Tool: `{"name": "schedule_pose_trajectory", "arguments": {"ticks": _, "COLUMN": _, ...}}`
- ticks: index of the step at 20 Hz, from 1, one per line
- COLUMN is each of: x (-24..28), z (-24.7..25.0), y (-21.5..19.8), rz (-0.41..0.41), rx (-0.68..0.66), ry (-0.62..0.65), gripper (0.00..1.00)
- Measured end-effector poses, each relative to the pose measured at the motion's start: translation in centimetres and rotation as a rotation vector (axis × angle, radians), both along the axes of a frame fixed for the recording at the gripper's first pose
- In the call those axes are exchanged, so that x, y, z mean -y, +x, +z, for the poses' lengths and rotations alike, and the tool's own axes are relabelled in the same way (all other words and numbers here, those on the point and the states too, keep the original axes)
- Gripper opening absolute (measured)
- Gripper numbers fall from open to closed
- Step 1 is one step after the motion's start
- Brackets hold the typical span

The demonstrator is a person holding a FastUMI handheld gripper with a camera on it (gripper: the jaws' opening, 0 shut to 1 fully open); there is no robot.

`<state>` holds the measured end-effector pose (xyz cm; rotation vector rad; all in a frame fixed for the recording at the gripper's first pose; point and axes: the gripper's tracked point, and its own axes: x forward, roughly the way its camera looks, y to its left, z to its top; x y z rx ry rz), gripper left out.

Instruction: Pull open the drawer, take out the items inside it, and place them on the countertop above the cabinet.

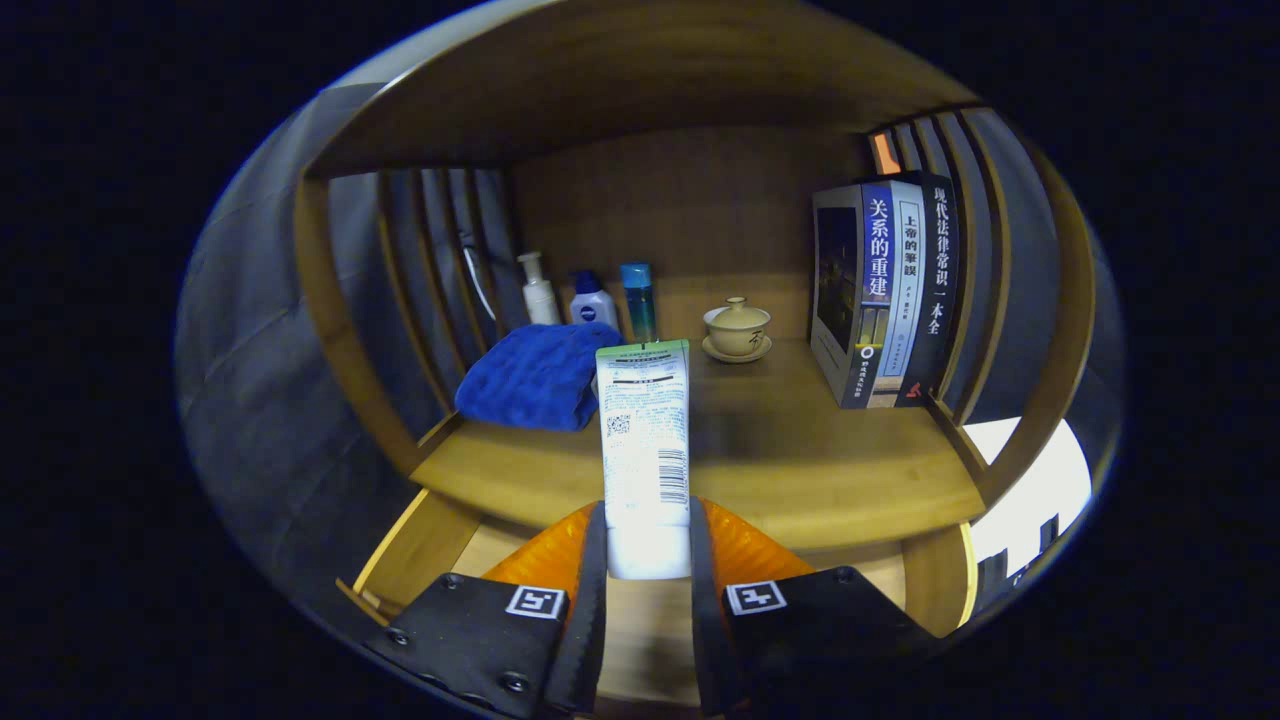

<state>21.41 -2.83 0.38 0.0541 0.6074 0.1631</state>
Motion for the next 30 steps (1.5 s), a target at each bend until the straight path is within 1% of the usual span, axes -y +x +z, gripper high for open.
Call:
{"name": "schedule_pose_trajectory", "arguments": {"ticks": 3, "x": 0.1, "z": -3.0, "y": 2.6, "rz": -0.046, "rx": -0.068, "ry": 0.004, "gripper": 0.45}}
{"name": "schedule_pose_trajectory", "arguments": {"ticks": 6, "x": 0.2, "z": -5.0, "y": 3.0, "rz": -0.073, "rx": -0.127, "ry": 0.010, "gripper": 0.45}}
{"name": "schedule_pose_trajectory", "arguments": {"ticks": 10, "x": 0.5, "z": -5.1, "y": 3.6, "rz": -0.092, "rx": -0.118, "ry": -0.001, "gripper": 0.46}}
{"name": "schedule_pose_trajectory", "arguments": {"ticks": 11, "x": 0.5, "z": -5.1, "y": 3.7, "rz": -0.095, "rx": -0.116, "ry": -0.002, "gripper": 0.49}}
{"name": "schedule_pose_trajectory", "arguments": {"ticks": 16, "x": 0.8, "z": -4.9, "y": 3.9, "rz": -0.104, "rx": -0.104, "ry": -0.007, "gripper": 0.55}}
{"name": "schedule_pose_trajectory", "arguments": {"ticks": 20, "x": 0.8, "z": -4.8, "y": 3.8, "rz": -0.108, "rx": -0.092, "ry": -0.018, "gripper": 0.99}}
{"name": "schedule_pose_trajectory", "arguments": {"ticks": 23, "x": 1.0, "z": -3.3, "y": 3.4, "rz": -0.109, "rx": -0.053, "ry": -0.024, "gripper": 0.99}}
{"name": "schedule_pose_trajectory", "arguments": {"ticks": 24, "x": 0.9, "z": -2.4, "y": 3.3, "rz": -0.109, "rx": -0.020, "ry": -0.017, "gripper": 0.99}}
{"name": "schedule_pose_trajectory", "arguments": {"ticks": 27, "x": 0.9, "z": 1.6, "y": 2.0, "rz": -0.097, "rx": 0.115, "ry": -0.013, "gripper": 0.99}}
{"name": "schedule_pose_trajectory", "arguments": {"ticks": 30, "x": 1.8, "z": 5.5, "y": -0.8, "rz": -0.076, "rx": 0.244, "ry": -0.062, "gripper": 0.98}}
